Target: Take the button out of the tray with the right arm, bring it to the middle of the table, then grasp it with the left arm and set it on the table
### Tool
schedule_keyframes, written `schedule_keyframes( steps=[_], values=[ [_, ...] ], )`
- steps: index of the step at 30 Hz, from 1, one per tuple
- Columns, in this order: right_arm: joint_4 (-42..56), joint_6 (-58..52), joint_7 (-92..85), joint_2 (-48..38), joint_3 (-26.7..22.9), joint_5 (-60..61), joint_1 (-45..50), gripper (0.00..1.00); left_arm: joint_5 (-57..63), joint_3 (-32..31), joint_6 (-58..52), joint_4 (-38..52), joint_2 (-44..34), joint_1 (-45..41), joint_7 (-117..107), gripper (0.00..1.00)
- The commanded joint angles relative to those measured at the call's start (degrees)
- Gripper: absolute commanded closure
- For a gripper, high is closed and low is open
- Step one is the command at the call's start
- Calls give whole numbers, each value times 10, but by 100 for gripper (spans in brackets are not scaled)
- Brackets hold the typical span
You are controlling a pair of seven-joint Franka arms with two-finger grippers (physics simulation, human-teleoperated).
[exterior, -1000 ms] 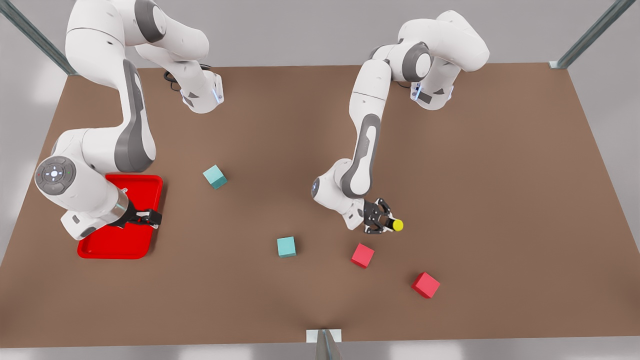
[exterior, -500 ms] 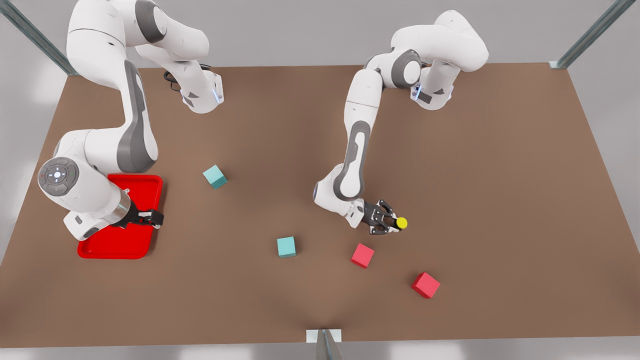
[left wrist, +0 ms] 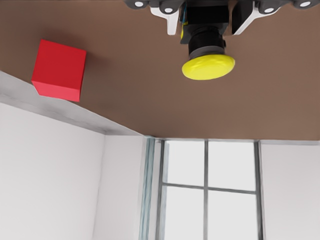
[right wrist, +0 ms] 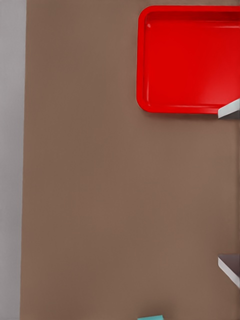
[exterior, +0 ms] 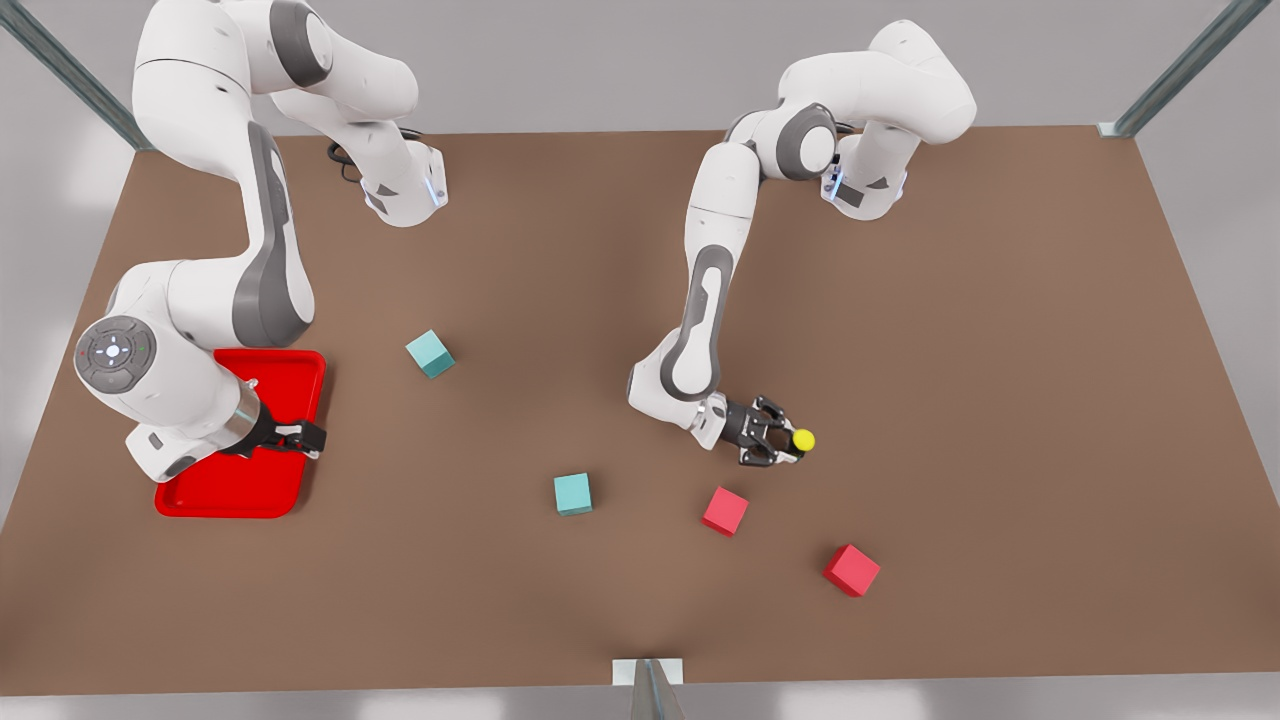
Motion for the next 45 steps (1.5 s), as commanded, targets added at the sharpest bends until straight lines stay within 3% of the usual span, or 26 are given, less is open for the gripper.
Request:
schedule_keyframes(
  steps=[1, 8, 14, 17, 19, 20, 23, 26, 30, 31, 32, 33, 34, 35, 38, 45],
  values=[
    [1, 3, 0, -1, 0, 0, -1, 0, 2, -2, -2, 0, -1, 0, -44, 0],
    [0, 3, -4, -1, 0, 1, -4, 0, -10, -3, -35, 1, -12, -35, -16, 0],
    [0, 4, -5, -1, 0, 1, -4, 0, -28, -62, -149, -12, -158, -78, 96, 0],
    [1, 4, -5, 0, 0, 1, -5, 0, -97, -63, -102, 8, -279, 58, 384, 0],
    [0, 4, -5, 0, 0, 1, -4, 0, -163, -60, -93, 35, -306, 89, 591, 0],
    [0, 4, -5, 0, 0, 1, -3, 0, -214, -63, -101, 35, -330, 93, 843, 0],
    [0, 4, -5, 0, -1, 1, -3, 0, -375, -62, -123, 36, -357, 138, 1226, 0],
    [0, 5, -5, 4, 0, 1, -4, 0, -440, -62, -152, 36, -410, 257, 1353, 0],
    [0, 5, -5, 4, 0, 1, -5, 0, -454, -58, -146, 36, -409, 304, 1353, 0],
    [-1, 4, -8, 4, -1, 2, -7, 0, -459, -85, -141, 35, -423, 363, 1351, 0],
    [2, 4, -7, 3, -1, 14, -8, 0, -421, -344, -125, 30, -477, 564, 1341, 0],
    [1, 1, -8, 3, -1, 18, -9, 0, -356, -408, -120, -34, -556, 610, 1343, 0],
    [0, 2, -4, 3, -1, 18, -7, 0, -351, -410, -101, -106, -627, 622, 1356, 0],
    [3, 9, -7, 14, -1, 34, -7, 0, -339, -417, 15, -260, -728, 634, 1380, 0],
    [10, 24, 0, 12, -3, 48, -9, 0, -299, -417, -24, -239, -719, 634, 1369, 0],
    [18, 14, -8, 16, -5, 50, -31, 0, -290, -414, 8, -215, -663, 634, 1366, 0]
  ],
)
